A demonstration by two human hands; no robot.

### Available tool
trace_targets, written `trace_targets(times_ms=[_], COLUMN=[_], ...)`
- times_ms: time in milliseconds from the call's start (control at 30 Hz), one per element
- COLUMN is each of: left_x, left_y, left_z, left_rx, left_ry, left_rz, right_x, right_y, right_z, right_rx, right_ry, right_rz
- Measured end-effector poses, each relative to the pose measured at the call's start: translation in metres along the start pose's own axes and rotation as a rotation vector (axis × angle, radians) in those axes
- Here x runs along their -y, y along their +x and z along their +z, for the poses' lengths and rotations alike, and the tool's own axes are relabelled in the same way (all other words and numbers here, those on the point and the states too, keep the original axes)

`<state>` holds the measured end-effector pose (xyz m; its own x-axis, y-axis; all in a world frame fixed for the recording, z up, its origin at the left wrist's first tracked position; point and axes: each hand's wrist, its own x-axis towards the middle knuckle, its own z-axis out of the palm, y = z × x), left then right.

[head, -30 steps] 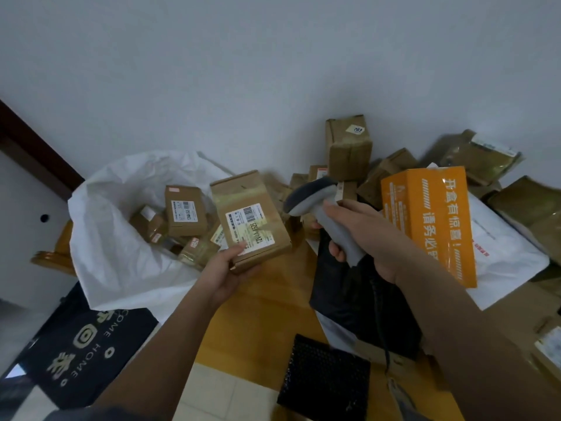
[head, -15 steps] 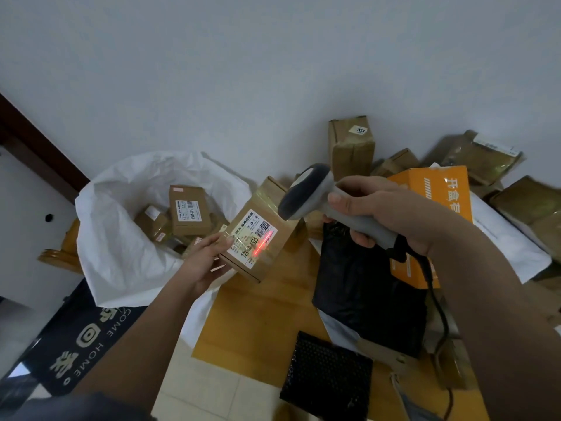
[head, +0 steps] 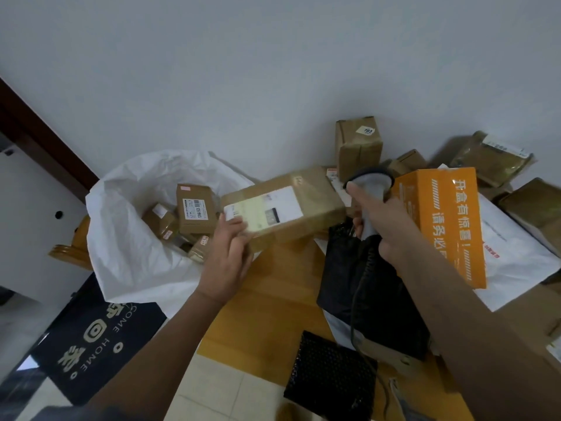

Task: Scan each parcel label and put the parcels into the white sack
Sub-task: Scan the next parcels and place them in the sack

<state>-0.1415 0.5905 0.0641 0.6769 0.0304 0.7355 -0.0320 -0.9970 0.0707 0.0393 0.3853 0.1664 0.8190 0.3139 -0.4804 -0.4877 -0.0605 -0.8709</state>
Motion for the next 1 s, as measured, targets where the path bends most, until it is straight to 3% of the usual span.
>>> trace_targets(times_ms=[167,233,267,333,400,467,533,633,733,833,1000], left_x=[-0.005,-0.004,-0.002,-0.005,-0.012,-0.034,-0.053,-0.072,-0.068,-0.052,-0.015], left_y=[0.001,0.003,0.002,0.010,0.027,0.048,0.058,0.072,0.077,0.066,0.044], left_z=[0.003,0.002,0.006,0.009,0.008,0.002,0.000,-0.001,0.006,0.011,0.007], left_rx=[0.016,0.024,0.009,-0.079,-0.171,-0.033,0.127,0.120,-0.025,-0.077,0.085], left_ry=[0.008,-0.009,-0.014,-0.057,-0.319,-0.871,-1.306,-1.583,-1.593,-1.453,-1.026], left_rz=[0.077,0.011,-0.109,-0.554,-1.084,-1.468,-1.490,-1.418,-1.527,-1.620,-1.682], right_x=[-0.013,-0.016,-0.017,-0.020,-0.024,-0.030,-0.035,-0.045,-0.046,-0.041,-0.011], right_y=[0.007,0.008,0.008,0.008,0.008,0.007,0.005,0.005,0.004,0.002,-0.012], right_z=[-0.003,-0.003,-0.003,0.000,0.005,0.012,0.020,0.028,0.028,0.023,0.017], right_rx=[0.035,0.048,0.050,0.043,0.027,0.018,0.016,0.026,0.036,0.030,0.135], right_ry=[-0.024,0.010,0.037,0.095,0.136,0.158,0.179,0.177,0.099,-0.002,-0.073], right_rz=[0.051,0.041,0.034,0.024,0.010,-0.003,0.011,0.000,-0.049,-0.102,-0.082])
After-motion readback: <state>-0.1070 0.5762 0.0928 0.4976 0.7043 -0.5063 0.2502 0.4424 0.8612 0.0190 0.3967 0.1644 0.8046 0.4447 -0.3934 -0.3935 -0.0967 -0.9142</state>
